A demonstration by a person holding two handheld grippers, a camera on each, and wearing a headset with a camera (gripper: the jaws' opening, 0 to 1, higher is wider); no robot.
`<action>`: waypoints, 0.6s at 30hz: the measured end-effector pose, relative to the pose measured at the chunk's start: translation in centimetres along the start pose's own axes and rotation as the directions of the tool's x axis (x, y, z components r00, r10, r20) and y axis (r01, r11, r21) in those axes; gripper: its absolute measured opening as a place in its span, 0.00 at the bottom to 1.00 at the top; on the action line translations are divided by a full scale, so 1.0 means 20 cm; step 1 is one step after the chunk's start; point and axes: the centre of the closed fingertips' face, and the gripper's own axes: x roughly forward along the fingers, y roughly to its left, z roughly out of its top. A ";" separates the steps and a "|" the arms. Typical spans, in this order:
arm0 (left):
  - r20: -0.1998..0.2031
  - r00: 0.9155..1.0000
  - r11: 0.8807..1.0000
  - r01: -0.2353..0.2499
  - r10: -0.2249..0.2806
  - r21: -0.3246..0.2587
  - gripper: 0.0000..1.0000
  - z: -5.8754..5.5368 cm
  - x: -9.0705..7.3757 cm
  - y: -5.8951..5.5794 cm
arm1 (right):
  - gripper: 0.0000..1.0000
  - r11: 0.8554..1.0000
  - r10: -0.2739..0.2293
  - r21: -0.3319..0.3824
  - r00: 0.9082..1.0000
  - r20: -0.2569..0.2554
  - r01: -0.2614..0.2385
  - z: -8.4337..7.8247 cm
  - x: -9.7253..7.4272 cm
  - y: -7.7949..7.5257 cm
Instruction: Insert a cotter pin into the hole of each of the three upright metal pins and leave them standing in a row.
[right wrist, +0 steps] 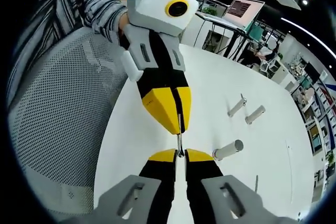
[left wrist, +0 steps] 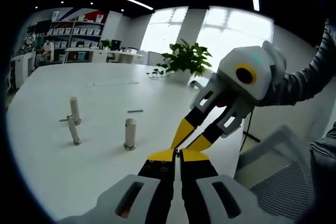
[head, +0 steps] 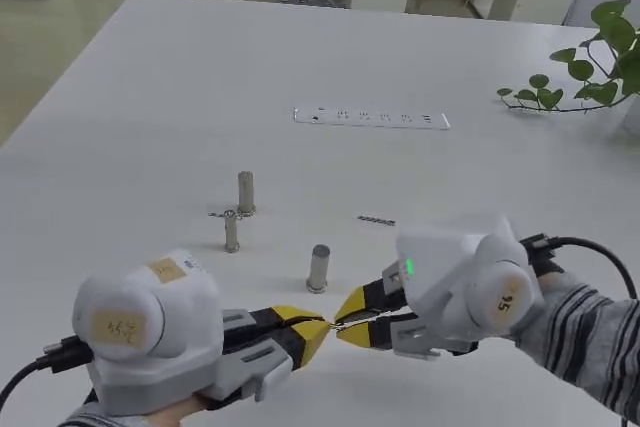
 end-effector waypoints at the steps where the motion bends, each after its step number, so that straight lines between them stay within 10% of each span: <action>1: -0.001 1.000 1.000 0.008 -0.008 0.008 0.00 0.00 0.00 -0.01 | 0.01 1.000 0.005 0.011 1.000 0.005 -0.005 0.00 0.00 0.01; 18: -0.055 0.998 0.997 0.016 -0.011 0.076 0.00 -0.04 -0.01 -0.01 | 0.00 1.000 0.014 0.019 1.000 0.011 -0.014 0.00 -0.02 0.03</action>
